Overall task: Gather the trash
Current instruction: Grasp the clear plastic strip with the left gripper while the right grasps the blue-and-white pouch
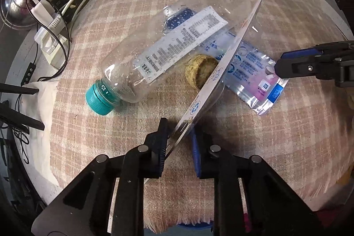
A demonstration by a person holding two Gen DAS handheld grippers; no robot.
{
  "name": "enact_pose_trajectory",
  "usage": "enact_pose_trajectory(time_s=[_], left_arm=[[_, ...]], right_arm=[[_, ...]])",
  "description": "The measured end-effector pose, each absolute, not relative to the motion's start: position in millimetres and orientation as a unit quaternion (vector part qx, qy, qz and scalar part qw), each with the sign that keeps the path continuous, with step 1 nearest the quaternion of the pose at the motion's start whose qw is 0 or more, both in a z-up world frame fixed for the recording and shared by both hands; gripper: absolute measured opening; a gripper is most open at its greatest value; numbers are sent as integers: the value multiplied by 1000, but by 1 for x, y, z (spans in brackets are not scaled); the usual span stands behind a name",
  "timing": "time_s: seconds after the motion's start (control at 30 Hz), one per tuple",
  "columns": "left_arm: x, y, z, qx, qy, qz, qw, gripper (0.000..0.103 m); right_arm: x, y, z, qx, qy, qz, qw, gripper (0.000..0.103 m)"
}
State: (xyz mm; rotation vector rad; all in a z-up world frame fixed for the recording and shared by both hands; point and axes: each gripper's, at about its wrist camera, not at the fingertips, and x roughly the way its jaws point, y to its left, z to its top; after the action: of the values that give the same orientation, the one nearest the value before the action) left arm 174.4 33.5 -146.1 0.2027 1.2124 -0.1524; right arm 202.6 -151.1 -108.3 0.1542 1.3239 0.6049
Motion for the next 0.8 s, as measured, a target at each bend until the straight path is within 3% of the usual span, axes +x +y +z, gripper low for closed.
enact_pose_trajectory(time_s=[0.23,0.6,0.67,0.8], left_arm=[[168,41,-144,61,571,-70,816,17],[171,51,-142,20,569,-54,820,16],[171,54,-142,12,569,-51,821,16],[170,61,-139,-4,566,-46,823,14]], right_arm=[[213,-136,-116,80,613,294,729,26],[237,-110,-129,120,604,325,718,24],[238,-106,-130,114,600,320,724,11],[236,-101,-127,121,594,329,724,6]])
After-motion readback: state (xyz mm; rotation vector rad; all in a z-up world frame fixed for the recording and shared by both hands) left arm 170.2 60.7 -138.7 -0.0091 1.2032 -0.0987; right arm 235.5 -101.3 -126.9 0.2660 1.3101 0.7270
